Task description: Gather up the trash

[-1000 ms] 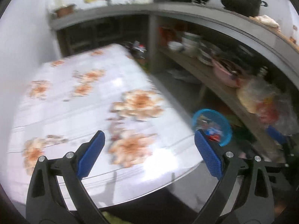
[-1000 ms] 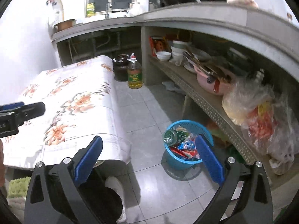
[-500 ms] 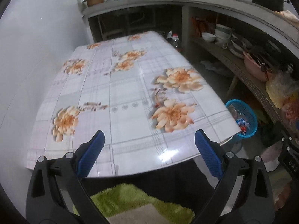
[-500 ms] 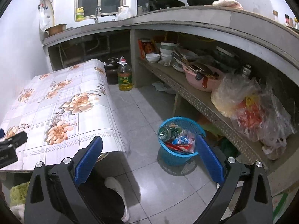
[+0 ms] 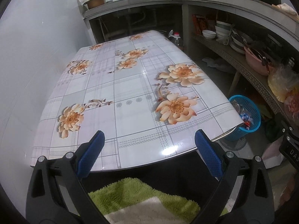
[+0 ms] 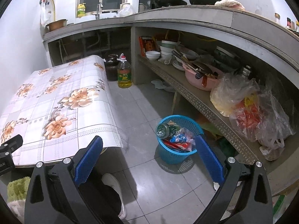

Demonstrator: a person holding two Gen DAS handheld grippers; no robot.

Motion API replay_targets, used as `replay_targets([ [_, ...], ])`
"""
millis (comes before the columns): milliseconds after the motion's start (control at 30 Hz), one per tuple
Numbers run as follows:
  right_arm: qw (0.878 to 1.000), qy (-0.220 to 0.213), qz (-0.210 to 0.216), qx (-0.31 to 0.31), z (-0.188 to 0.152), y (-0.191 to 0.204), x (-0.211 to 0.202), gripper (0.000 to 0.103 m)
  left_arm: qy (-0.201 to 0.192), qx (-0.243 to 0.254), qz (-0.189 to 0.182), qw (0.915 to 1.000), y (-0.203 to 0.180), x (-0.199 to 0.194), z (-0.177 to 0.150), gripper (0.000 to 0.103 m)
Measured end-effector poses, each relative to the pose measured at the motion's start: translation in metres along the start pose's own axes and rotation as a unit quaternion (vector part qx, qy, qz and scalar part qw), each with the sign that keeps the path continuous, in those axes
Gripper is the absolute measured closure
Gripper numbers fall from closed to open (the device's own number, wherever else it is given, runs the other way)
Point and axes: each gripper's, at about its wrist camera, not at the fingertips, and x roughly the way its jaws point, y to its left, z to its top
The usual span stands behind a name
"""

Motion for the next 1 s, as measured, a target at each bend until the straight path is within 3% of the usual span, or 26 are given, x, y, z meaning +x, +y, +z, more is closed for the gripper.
replay_targets([
  [1000,1.000,0.007,-0.007,0.020,-0.005,-0.013,0.003,0.006,0.009,0.008,-0.018,0.9998,-0.005,0.001,0.000,0.010],
])
